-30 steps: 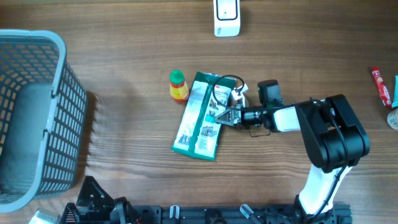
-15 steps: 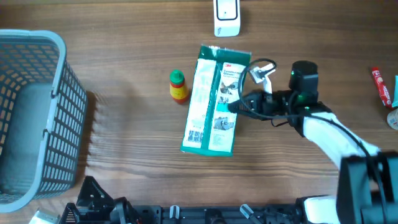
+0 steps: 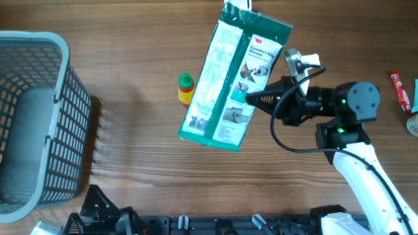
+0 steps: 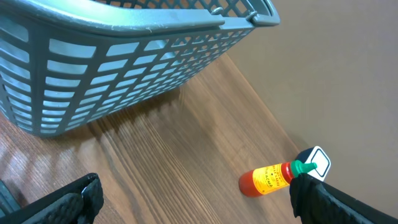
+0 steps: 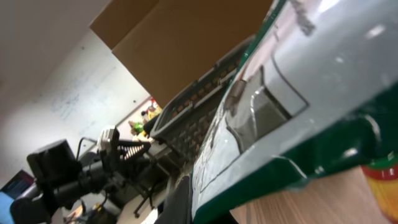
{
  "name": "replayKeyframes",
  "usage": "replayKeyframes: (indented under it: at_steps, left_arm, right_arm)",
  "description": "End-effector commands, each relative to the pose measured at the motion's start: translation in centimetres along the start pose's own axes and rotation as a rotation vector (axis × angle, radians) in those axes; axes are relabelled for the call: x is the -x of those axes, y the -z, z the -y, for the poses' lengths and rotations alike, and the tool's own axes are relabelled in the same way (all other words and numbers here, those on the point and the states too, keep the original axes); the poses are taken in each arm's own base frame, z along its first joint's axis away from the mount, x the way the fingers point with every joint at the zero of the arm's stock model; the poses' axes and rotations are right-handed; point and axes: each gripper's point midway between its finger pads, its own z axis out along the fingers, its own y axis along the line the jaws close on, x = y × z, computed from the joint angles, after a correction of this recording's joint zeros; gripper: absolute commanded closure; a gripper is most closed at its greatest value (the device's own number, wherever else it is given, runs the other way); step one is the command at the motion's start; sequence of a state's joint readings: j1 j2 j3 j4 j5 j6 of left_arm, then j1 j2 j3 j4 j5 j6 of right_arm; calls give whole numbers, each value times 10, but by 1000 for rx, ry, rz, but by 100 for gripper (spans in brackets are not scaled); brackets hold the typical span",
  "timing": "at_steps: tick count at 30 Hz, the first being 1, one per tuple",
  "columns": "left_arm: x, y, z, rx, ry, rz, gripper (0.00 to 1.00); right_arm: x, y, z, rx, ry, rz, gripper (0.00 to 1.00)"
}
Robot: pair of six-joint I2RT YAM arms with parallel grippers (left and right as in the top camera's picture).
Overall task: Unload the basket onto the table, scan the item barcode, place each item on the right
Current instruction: 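Lift the gloves pack up to the white scanner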
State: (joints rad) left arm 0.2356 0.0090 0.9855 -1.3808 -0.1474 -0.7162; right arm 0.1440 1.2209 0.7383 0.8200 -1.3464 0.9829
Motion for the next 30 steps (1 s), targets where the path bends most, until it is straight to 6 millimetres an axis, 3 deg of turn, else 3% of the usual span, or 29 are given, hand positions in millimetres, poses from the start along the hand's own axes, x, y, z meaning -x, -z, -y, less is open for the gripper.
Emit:
replayKeyframes:
  at_steps: [1,7,10,13,17,19,20,21,23,26,30]
  left_arm:
    - [0,1,1,-9,-1,3,0]
    - [0,1,1,-9,-1,3,0]
    - [0,1,1,-9,-1,3,0]
    - [0,1,1,-9,-1,3,0]
    - [0,1,1,-9,-1,3,0]
    - [0,1,1,-9,-1,3,0]
    - [0,1,1,-9,-1,3,0]
    - [0,1,1,-9,-1,3,0]
    - [0,1,1,-9,-1,3,0]
    - [0,1,1,-9,-1,3,0]
    - [0,1,1,-9,-1,3,0]
  right_arm:
    - [47,-10,-26,2,150,56,96]
    - [90,-31,-52,57,344,41,96]
    - [97,-61,-38,83,345,-22,95]
    - [72,-69,3,8,232,-116,95]
    - [-7,-49,39,-132,71,-320,95]
    - [-34,-24,71,-404,48,-434,95]
    - [-44,2,85,-605,49,-502,95]
    - [-45,14,86,-679,84,-533,95]
    - [-29,26,74,-758,184,-502,95]
    - [11,49,80,-970,353,-425,96]
    - [51,47,90,-1031,527,-338,95]
